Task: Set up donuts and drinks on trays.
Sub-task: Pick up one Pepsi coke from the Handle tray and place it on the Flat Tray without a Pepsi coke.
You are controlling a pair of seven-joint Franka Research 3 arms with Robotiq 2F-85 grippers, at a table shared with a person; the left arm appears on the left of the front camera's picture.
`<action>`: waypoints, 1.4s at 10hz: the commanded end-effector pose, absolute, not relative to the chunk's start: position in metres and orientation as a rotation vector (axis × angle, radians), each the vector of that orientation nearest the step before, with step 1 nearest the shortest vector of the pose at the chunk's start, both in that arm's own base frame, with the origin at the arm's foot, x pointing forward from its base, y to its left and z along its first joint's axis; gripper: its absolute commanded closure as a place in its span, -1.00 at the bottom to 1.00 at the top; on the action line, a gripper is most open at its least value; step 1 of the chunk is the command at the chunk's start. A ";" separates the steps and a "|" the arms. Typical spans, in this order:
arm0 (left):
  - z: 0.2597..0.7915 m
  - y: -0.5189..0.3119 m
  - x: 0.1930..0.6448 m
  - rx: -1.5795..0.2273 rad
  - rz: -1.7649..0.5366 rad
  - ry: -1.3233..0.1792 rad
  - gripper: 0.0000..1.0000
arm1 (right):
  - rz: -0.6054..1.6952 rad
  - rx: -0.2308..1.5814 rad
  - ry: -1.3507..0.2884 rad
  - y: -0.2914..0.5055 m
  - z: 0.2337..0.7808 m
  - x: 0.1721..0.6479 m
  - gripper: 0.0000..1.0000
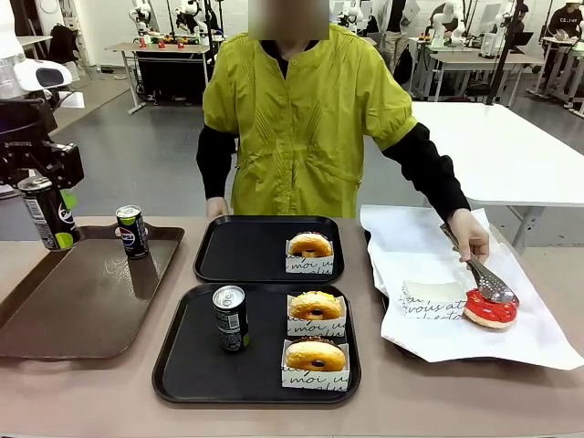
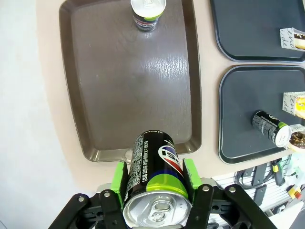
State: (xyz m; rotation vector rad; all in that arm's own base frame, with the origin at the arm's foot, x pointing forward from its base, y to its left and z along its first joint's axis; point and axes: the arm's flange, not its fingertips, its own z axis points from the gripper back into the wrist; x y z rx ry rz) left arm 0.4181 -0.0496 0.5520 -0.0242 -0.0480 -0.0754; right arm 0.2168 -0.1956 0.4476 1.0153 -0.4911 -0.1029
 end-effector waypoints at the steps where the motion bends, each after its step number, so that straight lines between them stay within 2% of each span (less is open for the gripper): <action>1: 0.550 -0.073 0.429 -0.044 -0.121 -0.074 -0.16 | -0.097 1.021 -0.500 -0.196 0.447 0.217 -1.00; 7: 0.515 -0.205 0.501 -0.114 -0.351 -0.123 -0.16 | -0.097 1.021 -0.500 -0.196 0.447 0.217 -1.00; 9: 0.493 -0.225 0.519 -0.177 -0.374 -0.159 -0.16 | -0.097 1.021 -0.500 -0.196 0.447 0.217 -1.00; 10: 0.483 -0.228 0.518 -0.170 -0.401 -0.115 -0.16 | -0.097 1.021 -0.500 -0.196 0.447 0.217 -1.00; 12: 0.534 -0.169 0.438 -0.129 -0.382 -0.010 -0.16 | -0.097 1.021 -0.500 -0.196 0.447 0.217 -1.00; 14: 0.554 -0.131 0.381 -0.121 -0.364 -0.030 -0.16 | -0.097 1.021 -0.500 -0.196 0.447 0.217 -1.00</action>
